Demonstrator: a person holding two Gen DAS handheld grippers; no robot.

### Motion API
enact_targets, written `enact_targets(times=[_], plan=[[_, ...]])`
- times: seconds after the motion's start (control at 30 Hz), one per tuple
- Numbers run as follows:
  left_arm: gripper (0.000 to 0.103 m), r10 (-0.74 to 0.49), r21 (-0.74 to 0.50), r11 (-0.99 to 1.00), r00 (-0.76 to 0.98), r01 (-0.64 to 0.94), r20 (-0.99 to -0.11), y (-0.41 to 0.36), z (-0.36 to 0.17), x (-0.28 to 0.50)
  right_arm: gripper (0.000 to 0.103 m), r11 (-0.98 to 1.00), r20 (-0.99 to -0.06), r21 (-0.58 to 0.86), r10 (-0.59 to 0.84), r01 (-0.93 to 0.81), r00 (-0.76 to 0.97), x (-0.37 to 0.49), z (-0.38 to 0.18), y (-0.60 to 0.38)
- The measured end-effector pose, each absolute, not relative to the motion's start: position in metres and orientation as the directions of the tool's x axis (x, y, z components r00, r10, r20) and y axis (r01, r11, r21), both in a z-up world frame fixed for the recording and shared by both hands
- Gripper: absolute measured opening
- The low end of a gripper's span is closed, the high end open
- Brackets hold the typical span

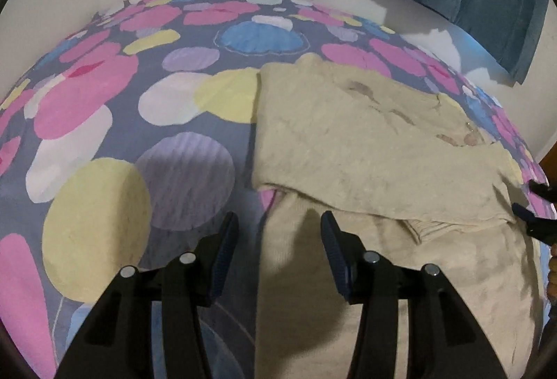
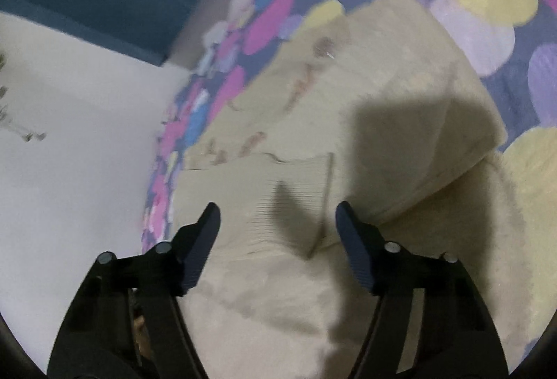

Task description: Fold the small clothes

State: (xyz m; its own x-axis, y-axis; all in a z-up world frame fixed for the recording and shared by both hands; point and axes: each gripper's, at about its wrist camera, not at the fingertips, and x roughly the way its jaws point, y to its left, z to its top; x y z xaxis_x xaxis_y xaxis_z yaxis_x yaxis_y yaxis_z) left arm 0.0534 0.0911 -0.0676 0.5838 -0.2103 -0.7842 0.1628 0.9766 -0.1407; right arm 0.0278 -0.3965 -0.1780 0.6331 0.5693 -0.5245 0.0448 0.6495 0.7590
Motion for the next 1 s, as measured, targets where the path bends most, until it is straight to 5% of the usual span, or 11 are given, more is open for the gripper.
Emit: enact_targets(times=[0.17,0.4,0.77,1.0], plan=[[0.049,-0.218,-0.153,0.975,0.577,0.161,-0.787,0.095,-0.07,0.053,0.05,0.669,-0.54,0.743,0.573,0.028,0.617,0.033,-0.183,-0.382],[0.05,-0.205,-0.137,0.977,0.574,0.161,-0.792,0.094,-0.07,0.055,0.006,0.713,-0.581,0.701,0.575,-0.005,0.576,0.049,-0.175,-0.361],[0.051,-0.094,-0.044,0.994,0.575,0.1,-0.812,0.087,-0.073,0.077,0.005,0.691,-0.346,0.679,0.599,-0.248,0.722,0.026,-0.054,-0.358],[0.056,-0.09,-0.085,0.996,0.578,0.035,-0.811,0.099,-0.073,0.087,0.005,0.715,-0.447,0.695,0.512,-0.075,0.734,0.014,-0.116,-0.411]])
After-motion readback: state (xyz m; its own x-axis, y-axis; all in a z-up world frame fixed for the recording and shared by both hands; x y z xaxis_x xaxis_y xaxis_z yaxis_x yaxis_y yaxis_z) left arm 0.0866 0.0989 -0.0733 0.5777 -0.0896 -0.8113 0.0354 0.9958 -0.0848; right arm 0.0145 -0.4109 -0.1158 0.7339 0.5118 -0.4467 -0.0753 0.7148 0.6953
